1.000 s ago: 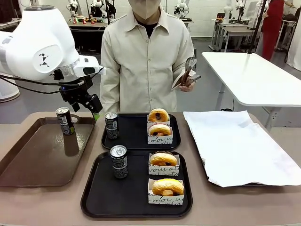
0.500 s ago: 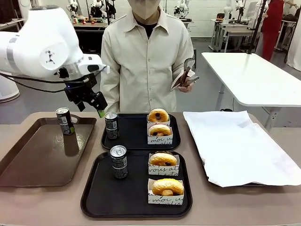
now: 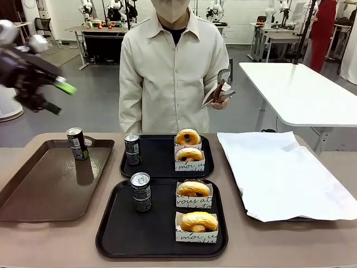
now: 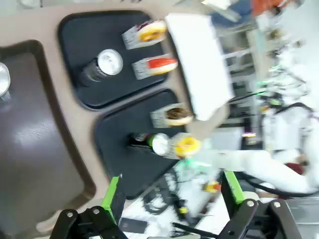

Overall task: Set up donuts and drinks on trays.
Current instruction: Pick up one Pepsi coke from the Handle tray and place it on the Flat Tray without a Pepsi coke.

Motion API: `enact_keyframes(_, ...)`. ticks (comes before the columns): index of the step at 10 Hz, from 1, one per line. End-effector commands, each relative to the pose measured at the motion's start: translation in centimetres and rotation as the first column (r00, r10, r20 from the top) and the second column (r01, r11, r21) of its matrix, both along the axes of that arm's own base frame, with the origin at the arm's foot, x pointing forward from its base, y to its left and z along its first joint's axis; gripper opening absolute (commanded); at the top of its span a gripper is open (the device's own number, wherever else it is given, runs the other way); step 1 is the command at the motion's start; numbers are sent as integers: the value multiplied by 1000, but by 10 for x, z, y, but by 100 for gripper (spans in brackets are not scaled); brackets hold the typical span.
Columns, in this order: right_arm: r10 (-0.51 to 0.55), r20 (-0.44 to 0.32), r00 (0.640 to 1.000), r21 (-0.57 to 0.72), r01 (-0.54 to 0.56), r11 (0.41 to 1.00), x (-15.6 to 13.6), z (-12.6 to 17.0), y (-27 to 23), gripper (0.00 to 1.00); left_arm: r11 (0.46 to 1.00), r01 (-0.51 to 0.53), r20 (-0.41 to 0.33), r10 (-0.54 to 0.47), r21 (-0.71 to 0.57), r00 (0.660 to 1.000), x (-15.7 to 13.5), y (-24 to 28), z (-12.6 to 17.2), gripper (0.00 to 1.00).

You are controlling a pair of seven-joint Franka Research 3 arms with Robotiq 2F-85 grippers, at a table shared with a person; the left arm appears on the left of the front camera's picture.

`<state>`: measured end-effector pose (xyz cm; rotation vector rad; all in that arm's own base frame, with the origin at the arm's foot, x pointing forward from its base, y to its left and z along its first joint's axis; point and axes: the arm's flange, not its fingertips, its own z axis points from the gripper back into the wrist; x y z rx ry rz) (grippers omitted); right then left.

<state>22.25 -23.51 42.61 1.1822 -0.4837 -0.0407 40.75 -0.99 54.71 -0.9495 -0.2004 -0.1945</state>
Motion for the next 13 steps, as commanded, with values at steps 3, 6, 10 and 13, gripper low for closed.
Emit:
enact_keyframes(3,-6,34,999,18,5,1000,3,1,0,100,947,-124,-88,102,-295,991,-35,107,-73,100)
enact_keyframes(6,-6,34,999,18,5,1000,3,1,0,100,931,-189,-83,171,-314,982,-53,160,-112,100)
enact_keyframes(10,-6,34,999,18,5,1000,3,1,0,100,953,-208,-107,188,-221,976,-41,162,-108,100)
enact_keyframes(13,-6,34,999,18,5,1000,3,1,0,100,922,-240,-116,214,-303,970,-58,181,-120,100)
